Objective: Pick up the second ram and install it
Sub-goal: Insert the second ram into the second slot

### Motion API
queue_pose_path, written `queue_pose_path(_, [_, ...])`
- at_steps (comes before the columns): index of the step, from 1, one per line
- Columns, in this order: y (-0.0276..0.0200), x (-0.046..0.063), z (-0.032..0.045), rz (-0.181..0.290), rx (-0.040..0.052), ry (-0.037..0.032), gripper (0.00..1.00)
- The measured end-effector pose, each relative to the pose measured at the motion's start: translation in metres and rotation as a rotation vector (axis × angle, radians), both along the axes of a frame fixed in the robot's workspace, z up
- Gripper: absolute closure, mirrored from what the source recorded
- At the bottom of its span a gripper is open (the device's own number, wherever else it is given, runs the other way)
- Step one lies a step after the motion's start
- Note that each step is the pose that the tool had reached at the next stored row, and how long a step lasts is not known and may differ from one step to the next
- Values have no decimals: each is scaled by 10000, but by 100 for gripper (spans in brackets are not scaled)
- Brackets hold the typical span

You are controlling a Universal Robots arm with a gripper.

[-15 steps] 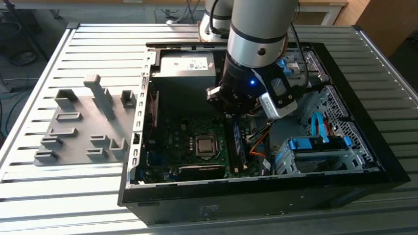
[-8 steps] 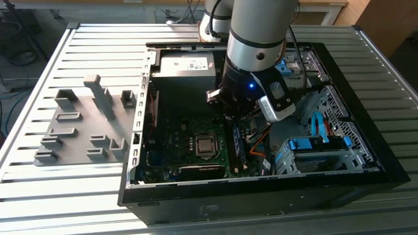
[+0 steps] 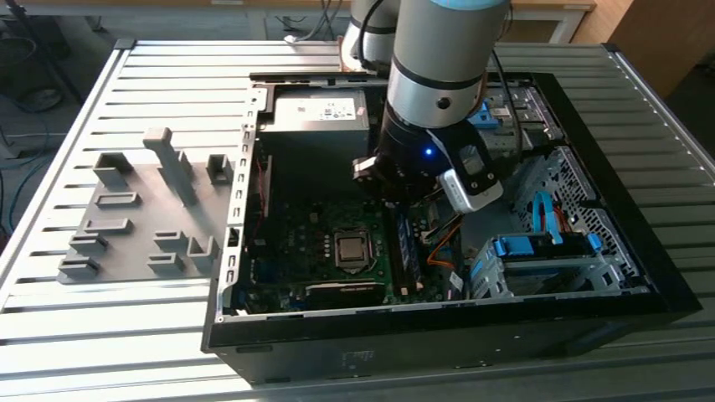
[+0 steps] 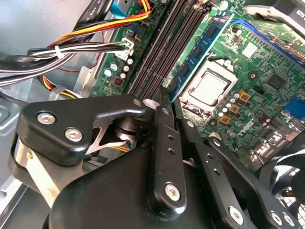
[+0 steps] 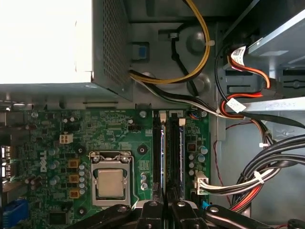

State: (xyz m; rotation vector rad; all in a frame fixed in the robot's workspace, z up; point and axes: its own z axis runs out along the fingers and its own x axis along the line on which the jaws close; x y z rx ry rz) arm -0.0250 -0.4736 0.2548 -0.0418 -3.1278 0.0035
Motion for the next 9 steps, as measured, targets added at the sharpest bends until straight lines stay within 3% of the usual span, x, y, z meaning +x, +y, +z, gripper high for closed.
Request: queue_pose_path(9, [-39,13,-49,-35,0,0,86])
